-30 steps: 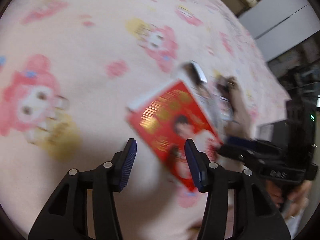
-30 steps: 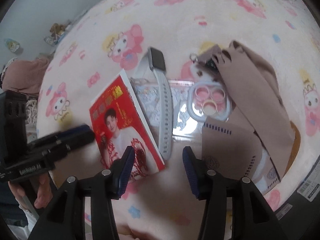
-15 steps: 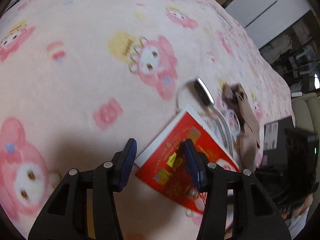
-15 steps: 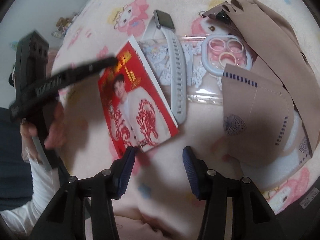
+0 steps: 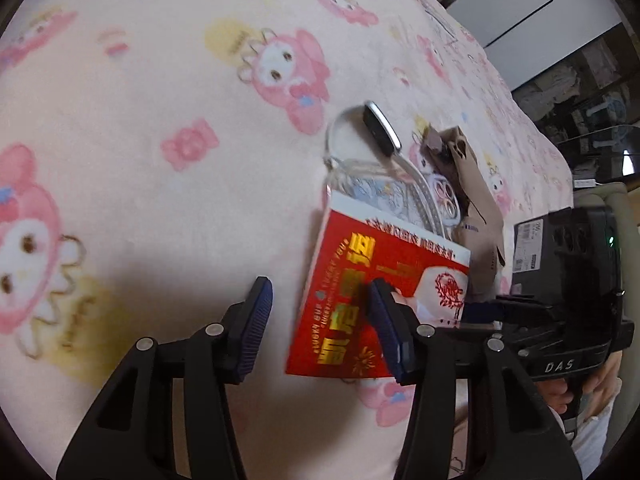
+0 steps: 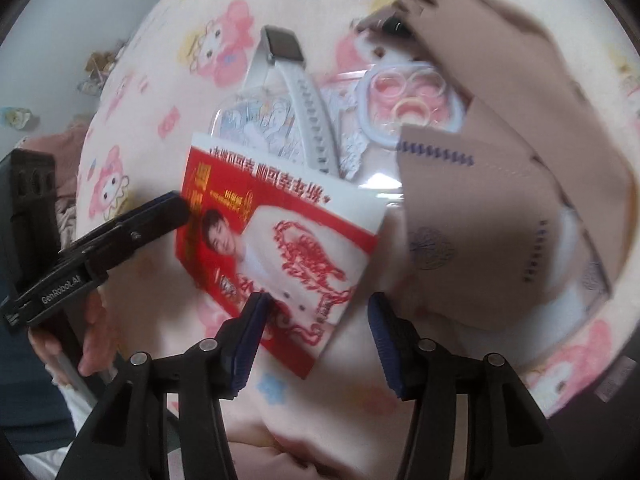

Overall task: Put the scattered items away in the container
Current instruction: 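Lift the red photo card with the left gripper toward the dark box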

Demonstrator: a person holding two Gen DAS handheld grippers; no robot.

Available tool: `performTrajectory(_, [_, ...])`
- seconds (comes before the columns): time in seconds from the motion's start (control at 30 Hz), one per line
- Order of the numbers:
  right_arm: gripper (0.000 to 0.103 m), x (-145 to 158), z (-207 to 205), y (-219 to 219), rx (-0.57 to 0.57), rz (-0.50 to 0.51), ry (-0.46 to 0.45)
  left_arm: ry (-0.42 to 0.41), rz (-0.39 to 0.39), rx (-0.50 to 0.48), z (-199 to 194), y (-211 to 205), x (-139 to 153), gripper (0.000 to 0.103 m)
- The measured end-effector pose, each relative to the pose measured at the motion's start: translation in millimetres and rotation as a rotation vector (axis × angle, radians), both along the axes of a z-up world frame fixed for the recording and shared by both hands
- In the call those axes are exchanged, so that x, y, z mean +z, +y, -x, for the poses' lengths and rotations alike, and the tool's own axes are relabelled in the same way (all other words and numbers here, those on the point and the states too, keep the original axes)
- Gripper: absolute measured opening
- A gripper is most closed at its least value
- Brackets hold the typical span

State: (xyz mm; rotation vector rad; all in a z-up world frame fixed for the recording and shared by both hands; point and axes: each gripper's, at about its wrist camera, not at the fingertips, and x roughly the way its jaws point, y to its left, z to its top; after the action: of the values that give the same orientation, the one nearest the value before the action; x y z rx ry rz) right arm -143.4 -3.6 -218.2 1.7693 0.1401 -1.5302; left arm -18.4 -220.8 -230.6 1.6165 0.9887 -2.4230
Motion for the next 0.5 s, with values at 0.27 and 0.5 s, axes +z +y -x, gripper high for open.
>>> performTrajectory(0.27, [0.036, 57, -17, 1, -0.116, 0.146, 0.152, 0.117, 0.081, -0.036, -22, 40, 66, 0.033])
performTrajectory(0.5, [0.036, 141, -42, 119, -0.272, 0.28, 0.332, 0.285, 0.071, -0.217, -3, 120, 139, 0.033])
